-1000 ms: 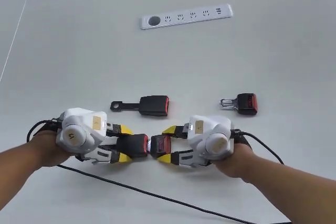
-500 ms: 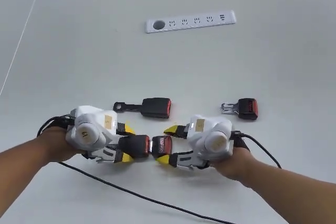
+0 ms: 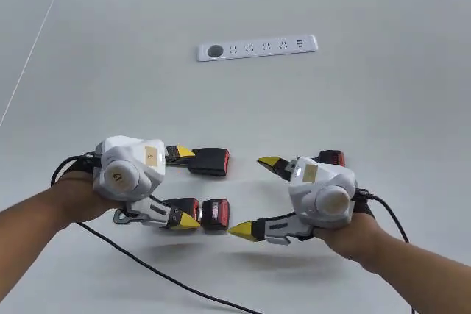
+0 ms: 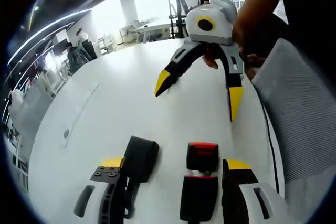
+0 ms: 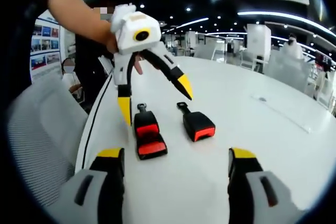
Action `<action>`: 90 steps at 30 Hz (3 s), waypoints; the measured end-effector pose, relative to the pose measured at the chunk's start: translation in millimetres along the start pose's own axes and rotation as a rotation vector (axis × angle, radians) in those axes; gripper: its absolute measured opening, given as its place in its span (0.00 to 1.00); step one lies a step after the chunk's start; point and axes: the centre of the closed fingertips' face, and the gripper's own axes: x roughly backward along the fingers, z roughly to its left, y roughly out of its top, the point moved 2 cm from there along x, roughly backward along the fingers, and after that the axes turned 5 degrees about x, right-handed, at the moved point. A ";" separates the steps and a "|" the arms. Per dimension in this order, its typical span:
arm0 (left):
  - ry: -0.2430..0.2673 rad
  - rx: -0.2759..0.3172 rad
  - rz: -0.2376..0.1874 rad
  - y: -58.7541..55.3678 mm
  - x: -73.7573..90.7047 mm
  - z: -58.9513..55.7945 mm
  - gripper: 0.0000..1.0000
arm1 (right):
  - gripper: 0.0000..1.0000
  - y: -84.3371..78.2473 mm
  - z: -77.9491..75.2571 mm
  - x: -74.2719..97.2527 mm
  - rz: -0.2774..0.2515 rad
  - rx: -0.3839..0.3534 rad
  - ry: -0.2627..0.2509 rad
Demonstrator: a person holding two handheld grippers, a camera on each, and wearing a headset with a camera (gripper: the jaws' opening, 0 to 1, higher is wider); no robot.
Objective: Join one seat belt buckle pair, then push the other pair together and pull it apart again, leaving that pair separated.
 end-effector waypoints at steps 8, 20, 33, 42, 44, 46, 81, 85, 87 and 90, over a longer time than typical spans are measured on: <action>0.026 0.003 -0.004 19.9 -7.7 22.8 0.75 | 0.78 -23.9 -44.3 47.8 0.063 -0.020 -0.073; 0.013 0.076 0.000 17.2 -23.2 51.5 0.77 | 0.80 -45.8 -83.7 75.2 0.107 -0.060 -0.053; -0.033 0.150 0.047 -15.4 -43.1 57.5 0.81 | 0.79 -90.0 -101.1 71.8 0.197 -0.105 0.009; -0.064 0.161 0.069 -24.2 -56.4 59.7 0.82 | 0.71 -95.6 -105.6 66.8 0.206 -0.098 0.038; -0.056 0.147 0.066 -24.5 -56.8 61.8 0.75 | 0.69 -94.2 -105.4 66.9 0.209 -0.093 0.044; -0.065 0.153 0.071 -26.0 -58.0 61.1 0.71 | 0.65 -93.7 -103.8 68.3 0.221 -0.072 0.059; -0.093 0.060 0.118 -19.6 -61.3 61.9 0.38 | 0.36 -93.3 -112.3 63.6 0.154 -0.006 0.083; -0.091 0.065 0.125 -19.9 -61.2 61.7 0.38 | 0.36 -90.5 -110.3 57.3 0.138 -0.011 0.081; -0.091 0.067 0.128 -20.2 -61.4 61.9 0.38 | 0.36 -89.3 -109.3 54.6 0.132 -0.010 0.079; -0.090 0.067 0.132 -20.4 -61.5 62.0 0.38 | 0.36 -87.3 -106.3 51.1 0.123 -0.010 0.077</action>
